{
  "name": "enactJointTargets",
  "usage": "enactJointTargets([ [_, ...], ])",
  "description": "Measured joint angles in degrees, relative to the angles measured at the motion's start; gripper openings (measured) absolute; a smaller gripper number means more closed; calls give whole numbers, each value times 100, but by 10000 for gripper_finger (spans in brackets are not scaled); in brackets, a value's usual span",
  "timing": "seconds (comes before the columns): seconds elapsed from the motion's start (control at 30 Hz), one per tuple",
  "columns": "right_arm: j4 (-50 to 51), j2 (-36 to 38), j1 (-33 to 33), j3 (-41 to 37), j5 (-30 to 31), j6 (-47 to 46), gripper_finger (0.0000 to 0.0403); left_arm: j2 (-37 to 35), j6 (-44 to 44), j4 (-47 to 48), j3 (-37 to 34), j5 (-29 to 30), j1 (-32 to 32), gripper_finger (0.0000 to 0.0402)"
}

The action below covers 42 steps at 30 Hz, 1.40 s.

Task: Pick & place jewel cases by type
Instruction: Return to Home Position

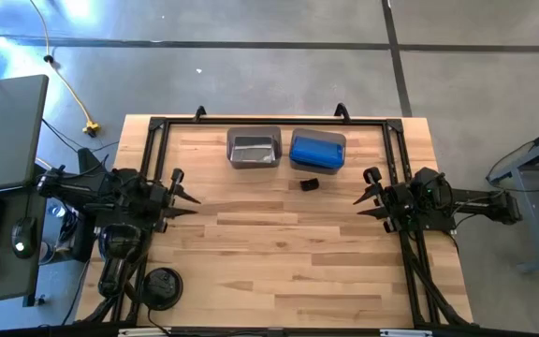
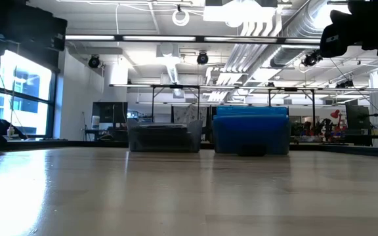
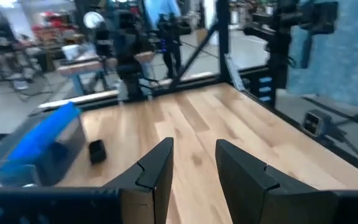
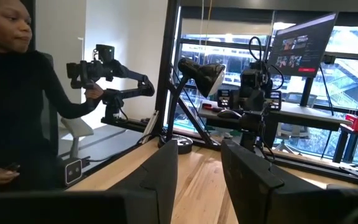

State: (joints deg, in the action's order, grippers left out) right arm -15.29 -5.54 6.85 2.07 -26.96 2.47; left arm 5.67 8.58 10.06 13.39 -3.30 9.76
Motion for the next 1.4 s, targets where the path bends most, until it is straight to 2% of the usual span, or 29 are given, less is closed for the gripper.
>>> enactJointTargets([
  [0.17,0,0,0,0,0,2,119,-372,8,-66,-2,115,0,119],
  [0.27,2,-2,0,0,0,-4,119,-551,-31,-425,-228,115,0,119],
  [0.57,7,-2,0,2,1,-3,119,-520,-498,-2460,-1244,-791,1,119],
  [0.73,5,-2,0,2,0,-5,119,-509,-501,-1944,-1224,-927,0,119],
  [0.9,7,-2,0,2,0,-1,119,-485,-476,-1245,-1228,-786,2,119],
  [1.1,5,-2,0,2,0,-1,119,-351,-472,-1189,-1213,-369,0,119],
  [1.4,8,-2,0,2,0,-2,119,-351,-456,-1176,-1213,-311,0,119],
])
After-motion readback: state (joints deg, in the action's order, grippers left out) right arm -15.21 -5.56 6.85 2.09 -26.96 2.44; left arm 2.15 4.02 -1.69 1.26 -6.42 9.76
